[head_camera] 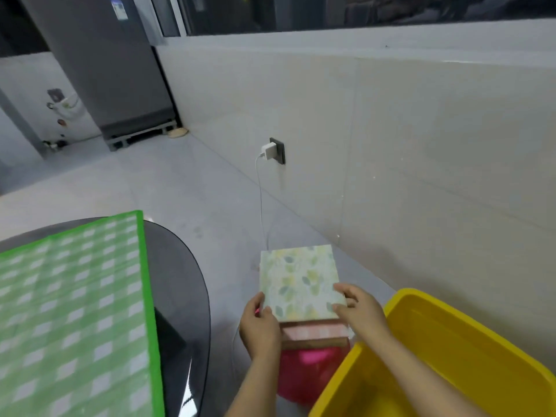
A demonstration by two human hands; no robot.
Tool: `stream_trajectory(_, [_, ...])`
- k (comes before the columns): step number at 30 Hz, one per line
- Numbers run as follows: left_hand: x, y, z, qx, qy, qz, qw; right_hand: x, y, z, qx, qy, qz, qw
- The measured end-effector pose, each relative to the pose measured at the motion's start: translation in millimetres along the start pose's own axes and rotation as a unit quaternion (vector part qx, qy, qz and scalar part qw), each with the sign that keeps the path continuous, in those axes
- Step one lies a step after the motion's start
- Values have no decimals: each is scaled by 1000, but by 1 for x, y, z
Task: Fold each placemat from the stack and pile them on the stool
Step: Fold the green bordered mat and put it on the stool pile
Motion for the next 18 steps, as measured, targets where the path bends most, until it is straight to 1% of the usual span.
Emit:
stream_trajectory(6, [-3,-6,14,28,29,-6,999,-5,11,-9,-72,-25,-32,997])
stream_trajectory(9, [0,-10,23,45,40,-17,998,-8,14,-12,-79,-32,-39,996])
stream_trajectory(13, [1,-13,30,68,49,-6,996,-11,19,-15,-74,-35,-38,996])
stream_trajectory(18, [-1,-14,34,65,65,-6,996,-12,21,-17,-71,-25,-34,997])
Point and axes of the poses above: each hand's wrist, its own x-axis towards the middle knuckle, its own y-axis out of the palm, z = x × y, the point moved 2 cm from there along x, towards the middle knuckle, and after that the axes turned 8 degrees about -x, right-handed, at the moved point
